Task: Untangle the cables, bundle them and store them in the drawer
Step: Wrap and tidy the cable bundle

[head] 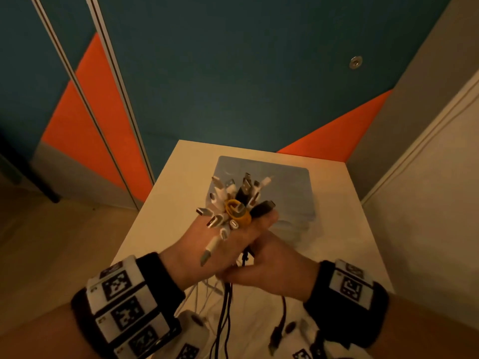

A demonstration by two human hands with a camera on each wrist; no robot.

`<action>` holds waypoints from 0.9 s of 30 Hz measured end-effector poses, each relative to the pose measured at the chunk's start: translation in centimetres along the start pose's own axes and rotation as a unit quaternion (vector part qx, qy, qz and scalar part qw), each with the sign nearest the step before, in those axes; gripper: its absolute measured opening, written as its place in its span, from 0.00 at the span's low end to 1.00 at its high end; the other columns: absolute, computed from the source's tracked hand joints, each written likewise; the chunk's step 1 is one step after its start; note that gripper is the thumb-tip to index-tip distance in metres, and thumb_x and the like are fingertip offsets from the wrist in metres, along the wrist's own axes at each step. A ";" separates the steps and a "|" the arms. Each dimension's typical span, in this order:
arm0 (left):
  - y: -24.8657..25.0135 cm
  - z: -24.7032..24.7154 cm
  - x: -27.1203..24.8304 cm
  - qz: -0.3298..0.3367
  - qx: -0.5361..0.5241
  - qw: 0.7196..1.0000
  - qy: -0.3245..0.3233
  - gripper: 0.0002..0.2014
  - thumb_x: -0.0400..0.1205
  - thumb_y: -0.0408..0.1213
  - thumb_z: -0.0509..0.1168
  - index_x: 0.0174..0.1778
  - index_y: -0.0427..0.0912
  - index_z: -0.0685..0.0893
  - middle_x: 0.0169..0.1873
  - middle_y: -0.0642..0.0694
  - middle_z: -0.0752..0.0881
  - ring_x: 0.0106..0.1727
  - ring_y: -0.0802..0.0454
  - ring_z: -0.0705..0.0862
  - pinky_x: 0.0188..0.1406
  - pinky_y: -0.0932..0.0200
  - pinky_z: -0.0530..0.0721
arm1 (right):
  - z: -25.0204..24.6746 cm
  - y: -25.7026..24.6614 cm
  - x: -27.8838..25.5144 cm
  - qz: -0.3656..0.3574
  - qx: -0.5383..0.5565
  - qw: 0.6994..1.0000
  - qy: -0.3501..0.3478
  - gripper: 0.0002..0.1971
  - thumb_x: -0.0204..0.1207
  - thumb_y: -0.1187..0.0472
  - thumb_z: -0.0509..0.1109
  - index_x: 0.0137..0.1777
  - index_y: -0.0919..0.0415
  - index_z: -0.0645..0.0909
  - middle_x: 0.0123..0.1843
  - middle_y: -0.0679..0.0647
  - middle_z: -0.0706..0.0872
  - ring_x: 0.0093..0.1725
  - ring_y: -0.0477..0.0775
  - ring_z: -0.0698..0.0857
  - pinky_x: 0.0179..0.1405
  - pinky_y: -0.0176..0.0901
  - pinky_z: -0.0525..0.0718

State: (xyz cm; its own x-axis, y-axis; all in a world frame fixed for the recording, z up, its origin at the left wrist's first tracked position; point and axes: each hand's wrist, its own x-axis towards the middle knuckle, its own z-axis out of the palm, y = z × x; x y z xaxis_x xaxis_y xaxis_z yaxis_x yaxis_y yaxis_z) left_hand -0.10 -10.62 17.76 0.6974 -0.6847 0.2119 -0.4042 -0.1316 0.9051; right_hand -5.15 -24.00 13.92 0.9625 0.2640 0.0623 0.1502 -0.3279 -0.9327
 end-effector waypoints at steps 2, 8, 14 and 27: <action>0.5 0.2 0.0 -0.003 -0.039 0.998 0.046 0.07 0.78 0.45 0.69 0.34 0.60 0.83 0.30 0.68 0.86 0.36 0.74 0.84 0.39 0.71 0.80 | 0.7 0.0 0.2 0.020 0.053 0.998 0.026 0.29 0.71 0.72 0.76 0.67 0.46 0.77 0.61 0.36 0.86 0.64 0.41 0.84 0.61 0.38 0.82; 0.9 0.2 0.3 -0.036 -0.124 0.991 0.038 0.19 0.79 0.57 0.69 0.26 0.51 0.81 0.25 0.52 0.84 0.29 0.54 0.84 0.34 0.63 0.82 | 1.5 -0.7 0.6 0.028 0.134 0.991 0.004 0.27 0.76 0.80 0.66 0.60 0.43 0.80 0.57 0.45 0.89 0.59 0.37 0.85 0.60 0.38 0.83; 1.5 0.0 1.3 -0.091 -0.266 0.960 0.004 0.22 0.79 0.55 0.66 0.27 0.45 0.69 0.22 0.48 0.68 0.23 0.51 0.69 0.30 0.54 0.74 | 1.8 -1.0 0.9 0.066 0.177 0.982 -0.003 0.08 0.73 0.75 0.65 0.49 0.79 0.81 0.40 0.76 0.84 0.39 0.64 0.86 0.42 0.47 0.88; 5.0 -2.4 2.2 -0.038 -0.294 0.954 -0.031 0.19 0.78 0.50 0.68 0.32 0.44 0.67 0.23 0.49 0.63 0.22 0.52 0.64 0.25 0.58 0.71 | 2.4 -3.1 -0.2 0.083 0.280 0.956 -0.030 0.18 0.72 0.70 0.61 0.35 0.47 0.85 0.21 0.49 0.78 0.22 0.50 0.78 0.39 0.52 0.85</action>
State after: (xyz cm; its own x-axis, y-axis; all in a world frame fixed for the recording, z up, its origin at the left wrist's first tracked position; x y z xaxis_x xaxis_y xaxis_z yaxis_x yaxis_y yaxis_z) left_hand 0.80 -11.09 23.67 0.6675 -0.7329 0.1318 0.0616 0.2307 0.9711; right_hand -6.34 -20.90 15.97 0.9450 0.3083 -0.1090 -0.1654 0.1631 -0.9727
